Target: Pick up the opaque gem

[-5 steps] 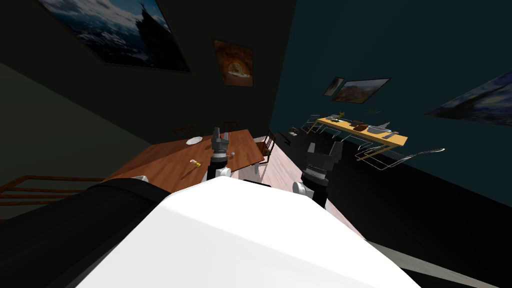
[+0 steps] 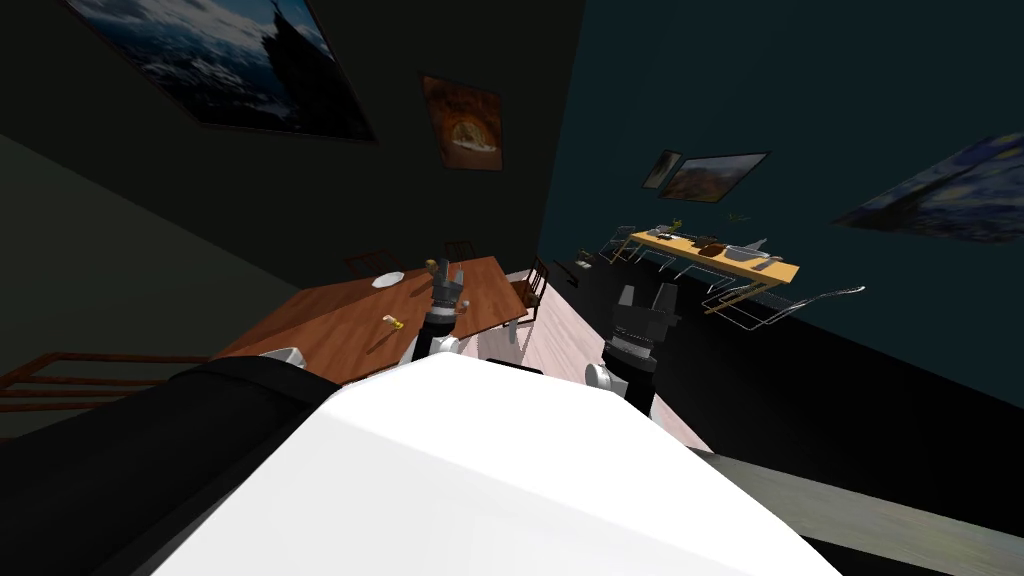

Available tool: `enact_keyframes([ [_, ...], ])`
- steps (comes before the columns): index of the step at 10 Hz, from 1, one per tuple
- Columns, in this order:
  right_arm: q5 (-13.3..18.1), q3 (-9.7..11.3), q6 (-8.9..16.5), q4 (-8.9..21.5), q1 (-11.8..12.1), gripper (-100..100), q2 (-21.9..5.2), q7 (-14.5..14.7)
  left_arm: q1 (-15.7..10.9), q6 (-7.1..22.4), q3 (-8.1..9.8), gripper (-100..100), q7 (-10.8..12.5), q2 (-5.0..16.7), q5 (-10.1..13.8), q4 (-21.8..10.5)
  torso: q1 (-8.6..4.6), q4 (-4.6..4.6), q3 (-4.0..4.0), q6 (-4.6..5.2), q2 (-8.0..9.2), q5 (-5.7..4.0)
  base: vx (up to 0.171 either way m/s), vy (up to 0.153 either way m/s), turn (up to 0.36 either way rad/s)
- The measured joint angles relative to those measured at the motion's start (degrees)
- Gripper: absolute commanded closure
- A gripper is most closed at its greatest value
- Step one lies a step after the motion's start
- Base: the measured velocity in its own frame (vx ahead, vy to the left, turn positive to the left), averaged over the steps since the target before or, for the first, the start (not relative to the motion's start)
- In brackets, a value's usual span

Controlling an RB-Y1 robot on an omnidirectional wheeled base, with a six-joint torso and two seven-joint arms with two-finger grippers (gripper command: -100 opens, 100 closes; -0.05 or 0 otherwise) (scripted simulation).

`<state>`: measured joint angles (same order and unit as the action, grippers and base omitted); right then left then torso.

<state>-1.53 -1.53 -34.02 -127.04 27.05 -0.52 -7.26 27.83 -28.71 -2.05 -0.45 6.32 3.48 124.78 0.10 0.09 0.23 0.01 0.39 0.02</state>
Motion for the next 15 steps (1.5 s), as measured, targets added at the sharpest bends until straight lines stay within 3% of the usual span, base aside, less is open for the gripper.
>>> enact_keyframes([
  [8, 0.00, -0.01, 0.00, 0.00, 0.00, 0, -0.01, 0.00, -4.49, 3.87, -1.15, -100, -0.90, 10.40, 6.29, -12.29, 0.34, 0.00, 0.00, -0.01, 0.00, 0.08, -0.097, 0.079, -0.090],
  [15, 0.00, -0.01, 0.00, 0.00, 0.01, 0, -0.01, 0.00, -8.44, 7.90, -2.22, -100, -1.38, 15.51, 10.47, -22.59, 0.28, -0.05, -0.13, 0.00, -0.23, 0.06, -0.064, 0.073, -0.128],
])
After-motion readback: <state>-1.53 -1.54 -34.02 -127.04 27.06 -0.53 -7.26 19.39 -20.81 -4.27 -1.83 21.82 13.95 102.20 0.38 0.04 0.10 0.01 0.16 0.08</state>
